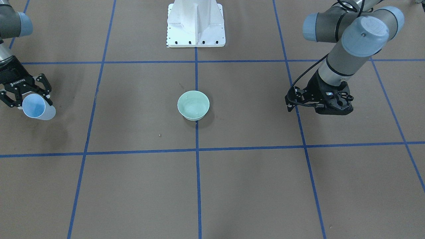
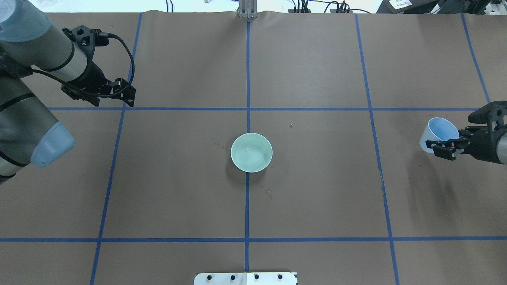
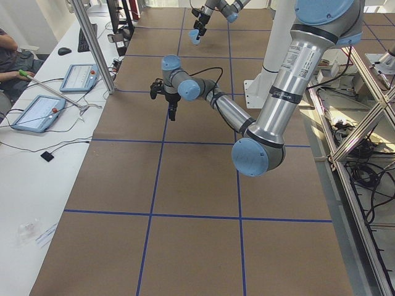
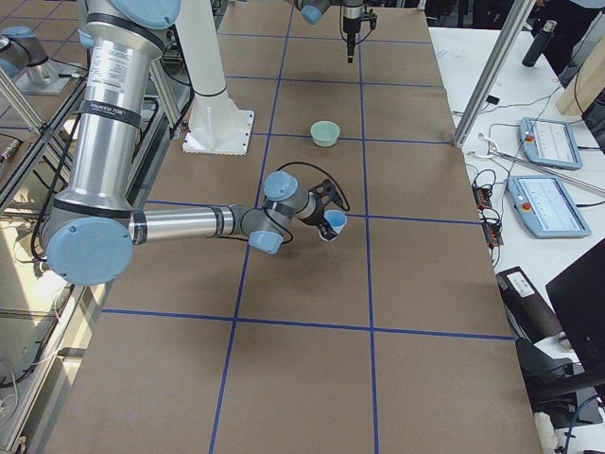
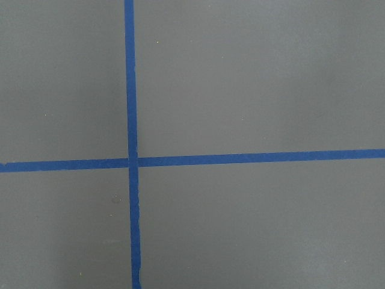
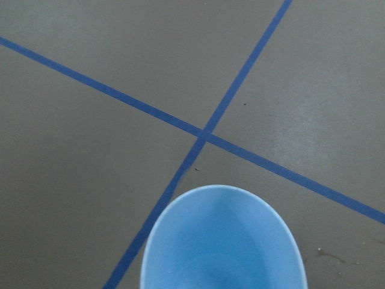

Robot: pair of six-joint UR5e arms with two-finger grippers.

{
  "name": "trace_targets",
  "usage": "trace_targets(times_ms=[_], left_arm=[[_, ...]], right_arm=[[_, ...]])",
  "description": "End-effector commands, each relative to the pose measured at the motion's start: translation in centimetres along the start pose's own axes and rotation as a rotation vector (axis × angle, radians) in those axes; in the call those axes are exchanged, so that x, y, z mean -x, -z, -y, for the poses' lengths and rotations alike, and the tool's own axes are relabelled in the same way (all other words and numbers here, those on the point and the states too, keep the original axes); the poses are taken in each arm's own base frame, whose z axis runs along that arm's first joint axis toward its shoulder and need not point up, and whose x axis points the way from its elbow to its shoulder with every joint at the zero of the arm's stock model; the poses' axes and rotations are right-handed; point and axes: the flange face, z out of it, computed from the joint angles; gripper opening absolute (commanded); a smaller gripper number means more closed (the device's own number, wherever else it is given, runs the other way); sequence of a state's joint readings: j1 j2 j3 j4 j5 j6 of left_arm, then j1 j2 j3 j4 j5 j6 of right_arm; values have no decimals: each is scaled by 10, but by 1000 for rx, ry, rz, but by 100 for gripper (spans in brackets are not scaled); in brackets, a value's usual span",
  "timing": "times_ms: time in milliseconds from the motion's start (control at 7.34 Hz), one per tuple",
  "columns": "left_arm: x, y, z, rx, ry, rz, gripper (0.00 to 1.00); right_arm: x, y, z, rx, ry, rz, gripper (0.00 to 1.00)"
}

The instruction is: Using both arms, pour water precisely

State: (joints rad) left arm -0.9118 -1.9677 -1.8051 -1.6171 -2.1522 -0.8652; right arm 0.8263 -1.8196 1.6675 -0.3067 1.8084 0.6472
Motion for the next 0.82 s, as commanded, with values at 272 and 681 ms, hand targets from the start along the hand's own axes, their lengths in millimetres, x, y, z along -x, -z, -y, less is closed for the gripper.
trace_targets(times_ms=[272,681], left_arm=[[3,2,-2,-2,1,0,100],[2,3,-4,-2,-1,-1,100]], right_arm=[[-55,13,-58,-98,8,-22,2],[-74,16,-82,-121,19,-27,9]])
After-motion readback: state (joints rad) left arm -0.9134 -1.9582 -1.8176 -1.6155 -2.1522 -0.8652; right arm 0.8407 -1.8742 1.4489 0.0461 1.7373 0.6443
